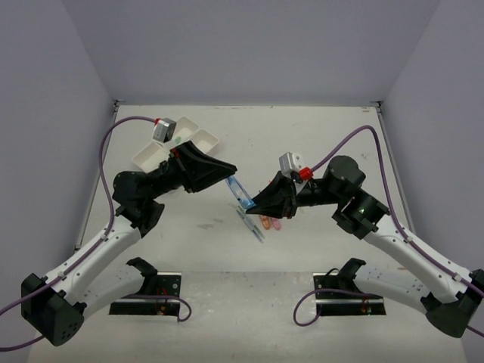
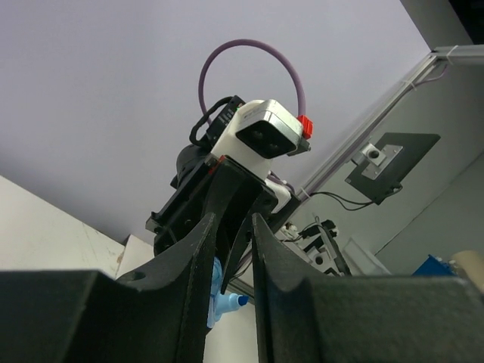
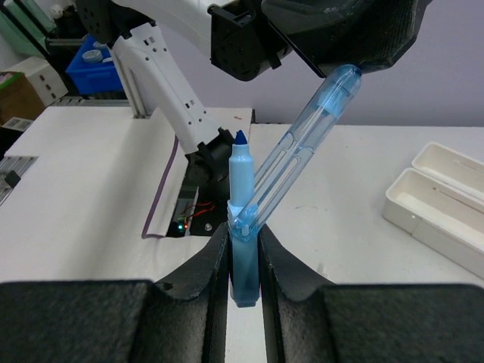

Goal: Sort the stationery into containers
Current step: Close the pen cap on the pen.

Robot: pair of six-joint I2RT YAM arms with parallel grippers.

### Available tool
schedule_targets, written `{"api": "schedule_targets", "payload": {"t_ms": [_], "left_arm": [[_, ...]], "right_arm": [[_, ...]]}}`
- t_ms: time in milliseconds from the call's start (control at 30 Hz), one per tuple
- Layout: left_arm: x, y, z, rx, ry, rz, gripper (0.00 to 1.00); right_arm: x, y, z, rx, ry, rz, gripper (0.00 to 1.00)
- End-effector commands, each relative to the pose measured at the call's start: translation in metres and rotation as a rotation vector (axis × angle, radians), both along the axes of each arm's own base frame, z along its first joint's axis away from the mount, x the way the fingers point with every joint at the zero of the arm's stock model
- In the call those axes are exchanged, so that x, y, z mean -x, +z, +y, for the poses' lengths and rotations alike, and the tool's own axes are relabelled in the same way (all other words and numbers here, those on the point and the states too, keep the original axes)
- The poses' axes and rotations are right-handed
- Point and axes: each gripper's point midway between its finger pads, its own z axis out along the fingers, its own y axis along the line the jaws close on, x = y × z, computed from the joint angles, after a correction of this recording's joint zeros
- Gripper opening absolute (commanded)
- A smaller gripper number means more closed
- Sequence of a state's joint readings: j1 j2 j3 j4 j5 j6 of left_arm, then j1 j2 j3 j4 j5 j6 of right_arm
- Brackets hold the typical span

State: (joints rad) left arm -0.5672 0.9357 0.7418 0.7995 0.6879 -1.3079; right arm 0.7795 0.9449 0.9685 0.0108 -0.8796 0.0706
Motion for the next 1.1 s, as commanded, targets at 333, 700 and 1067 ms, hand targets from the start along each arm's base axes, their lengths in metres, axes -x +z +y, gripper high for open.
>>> {"api": "schedule_targets", "payload": {"t_ms": [333,700,1067], "left_arm": [[0.011,-0.012,-0.004,-0.033,-0.067,-0.025,0.23],[-0.014,-0.034,-0.004,-0.125,0.107,-0.057,0.02],[-0.004,-0.094,-0.036,-0.243,0.060,-0.011,0.00]], "right_arm": [[-0.039,0.055,0.007,-0.109,-0.207,0.064,0.00],[-0.040,0.077,0.018,-0.181,-0.213,0.256,0.00],[-0.065,0.137,0.040,-0.356,-0.227,0.330,0.00]]}}
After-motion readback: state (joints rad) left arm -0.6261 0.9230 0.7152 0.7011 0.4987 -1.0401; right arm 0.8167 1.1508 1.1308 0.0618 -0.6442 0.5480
